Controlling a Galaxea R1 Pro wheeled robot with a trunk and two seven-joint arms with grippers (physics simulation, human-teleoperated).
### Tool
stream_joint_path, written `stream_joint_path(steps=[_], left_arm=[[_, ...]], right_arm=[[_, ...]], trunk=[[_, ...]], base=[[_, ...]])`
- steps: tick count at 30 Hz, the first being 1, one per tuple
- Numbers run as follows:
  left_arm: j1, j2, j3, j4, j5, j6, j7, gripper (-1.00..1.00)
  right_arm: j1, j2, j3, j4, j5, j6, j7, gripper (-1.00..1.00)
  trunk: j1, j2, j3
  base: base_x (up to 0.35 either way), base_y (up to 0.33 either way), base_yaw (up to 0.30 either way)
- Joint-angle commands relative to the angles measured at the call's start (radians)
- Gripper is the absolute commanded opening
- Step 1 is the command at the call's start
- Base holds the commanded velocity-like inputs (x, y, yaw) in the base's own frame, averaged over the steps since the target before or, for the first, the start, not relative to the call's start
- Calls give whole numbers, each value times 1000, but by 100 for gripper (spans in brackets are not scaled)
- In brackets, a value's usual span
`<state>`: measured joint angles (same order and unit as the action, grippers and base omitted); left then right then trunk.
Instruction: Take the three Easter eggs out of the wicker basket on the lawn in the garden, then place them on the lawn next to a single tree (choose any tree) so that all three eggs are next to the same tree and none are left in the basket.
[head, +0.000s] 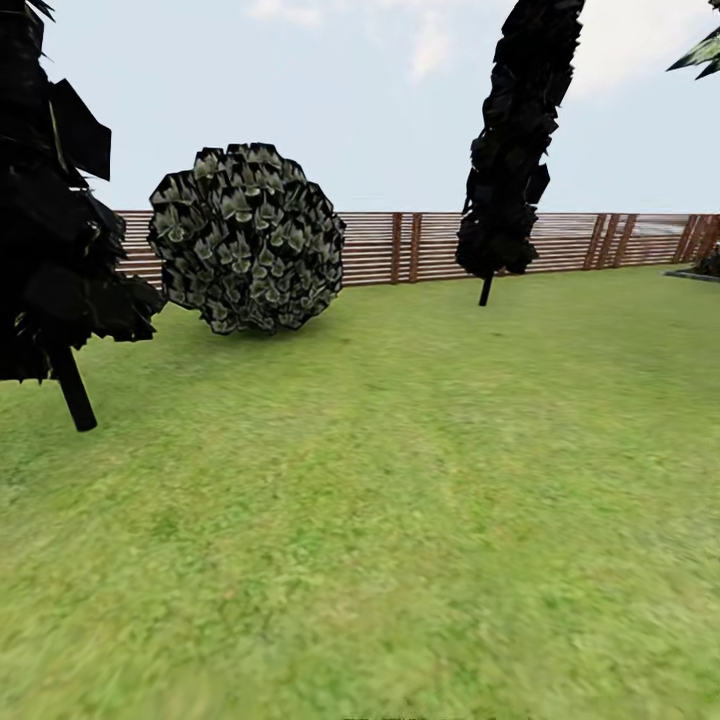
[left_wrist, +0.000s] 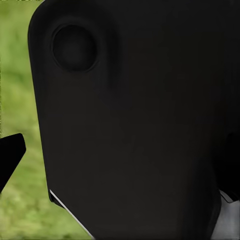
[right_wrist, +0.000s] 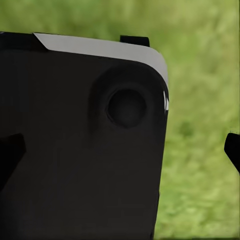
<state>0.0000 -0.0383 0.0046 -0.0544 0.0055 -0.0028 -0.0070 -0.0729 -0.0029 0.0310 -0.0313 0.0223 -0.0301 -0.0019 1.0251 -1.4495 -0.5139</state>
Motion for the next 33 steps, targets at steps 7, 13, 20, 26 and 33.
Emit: stream_joint_path(steps=[7, 13, 20, 26, 33], left_arm=[[0, 0, 0, -1, 1, 0, -1, 100], [0, 0, 0, -1, 1, 0, -1, 100], [0, 0, 0, -1, 1, 0, -1, 100], [0, -1, 0, -1, 1, 0, -1, 100], [0, 4, 1, -7, 1, -1, 0, 100]], right_arm=[[-1, 1, 4, 2, 3, -4, -4, 100], [-1, 0, 4, 1, 2, -2, -4, 100], [-1, 0, 4, 1, 4, -2, -4, 100], [-1, -1, 4, -1, 4, -3, -4, 100], [-1, -1, 4, -1, 4, -4, -4, 100]], trunk=[[0, 0, -11], [0, 0, -19], [0, 0, -29], [0, 0, -37], [0, 0, -47]], base=[[0, 0, -160], [0, 0, -149], [0, 0, -147], [0, 0, -147], [0, 0, -150]])
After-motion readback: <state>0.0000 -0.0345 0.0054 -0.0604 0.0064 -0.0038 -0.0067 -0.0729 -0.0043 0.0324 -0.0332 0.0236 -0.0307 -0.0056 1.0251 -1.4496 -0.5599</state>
